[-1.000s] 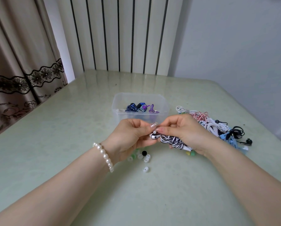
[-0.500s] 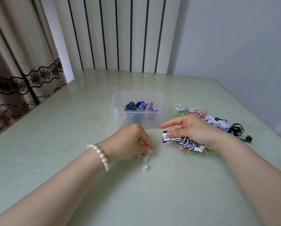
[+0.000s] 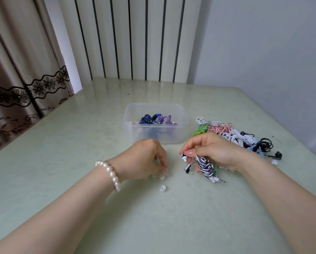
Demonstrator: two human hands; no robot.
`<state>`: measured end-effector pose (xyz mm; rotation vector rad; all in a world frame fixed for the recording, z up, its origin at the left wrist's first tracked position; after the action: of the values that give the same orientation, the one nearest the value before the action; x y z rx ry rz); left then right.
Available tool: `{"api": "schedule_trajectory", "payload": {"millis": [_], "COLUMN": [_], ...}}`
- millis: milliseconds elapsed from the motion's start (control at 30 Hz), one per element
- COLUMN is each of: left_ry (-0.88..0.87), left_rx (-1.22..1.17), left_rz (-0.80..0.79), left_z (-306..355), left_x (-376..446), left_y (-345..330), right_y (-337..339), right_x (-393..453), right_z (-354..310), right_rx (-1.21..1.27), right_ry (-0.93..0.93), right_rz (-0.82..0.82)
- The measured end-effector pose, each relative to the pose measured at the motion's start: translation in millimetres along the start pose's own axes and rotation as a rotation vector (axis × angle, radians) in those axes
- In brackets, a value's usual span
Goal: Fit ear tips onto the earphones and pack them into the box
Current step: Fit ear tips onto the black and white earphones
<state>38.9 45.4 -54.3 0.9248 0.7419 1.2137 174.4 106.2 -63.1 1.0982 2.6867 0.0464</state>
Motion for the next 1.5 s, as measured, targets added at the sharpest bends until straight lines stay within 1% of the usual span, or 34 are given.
{"api": "schedule_trajectory", "payload": {"millis": [133, 200, 300, 367, 433, 533, 700, 833, 933, 1133, 1333, 1500], "left_ry": [0.034, 0.08, 0.16, 0.223, 0.288, 0.364, 0.408, 0.415, 0.407, 0.4, 0.391, 0.404], "left_rx": [-0.158, -0.366, -0.759, -1.049, -1.296, -1.45, -1.575, -1.62, -1.612, -1.589, -1.515, -1.496], "left_rz": [0.147, 0.202, 0.247, 0.196, 0.096, 0.012, 0.018, 0.019, 0.019, 0.049, 0.066, 0.11], "left_z": [-6.4, -11.1, -11.9, -8.4, -3.6, -1.5, -5.1, -6.3, -6.3, -6.6, -3.4, -4.9], "left_x": [2.4, 4.7, 4.8, 4.3, 4.2, 4.9, 7.2, 7.5, 7.5, 6.9, 4.4, 3.0], "left_y": [9.8, 11.3, 8.5, -0.6, -13.1, -24.2, -26.3, -27.8, -27.1, -23.2, -23.2, -19.5], "right_y": [3.7, 6.5, 7.1, 7.3, 8.1, 8.4, 10.9, 3.1, -4.0, -4.9, -5.1, -3.3], "right_x": [2.3, 2.6, 2.2, 2.3, 3.2, 2.5, 0.8, -0.9, -1.6, -2.8, -3.5, -3.8], "right_z": [3.0, 2.7, -0.5, -2.3, -3.4, -6.9, -8.4, -14.8, -19.3, -23.4, -24.8, -24.6], "right_rx": [0.029, 0.057, 0.086, 0.129, 0.22, 0.356, 0.383, 0.382, 0.341, 0.235, 0.165, 0.116], "right_ry": [0.003, 0.001, 0.028, 0.051, 0.065, 0.083, 0.091, 0.127, 0.167, 0.221, 0.272, 0.29], "right_rz": [0.031, 0.067, 0.091, 0.108, 0.129, 0.151, 0.177, 0.151, 0.144, 0.214, 0.262, 0.279]}}
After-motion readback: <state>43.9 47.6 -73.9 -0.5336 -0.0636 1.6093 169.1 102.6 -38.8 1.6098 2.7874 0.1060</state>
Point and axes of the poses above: each hand's wrist, its own x-axis towards the middle knuckle, its own y-axis out of the back of the hand, z = x × y, the point moved 6 cm from there along x, towards the middle knuckle, and after that the axes turned 8 degrees about x, right-handed, at the moved point
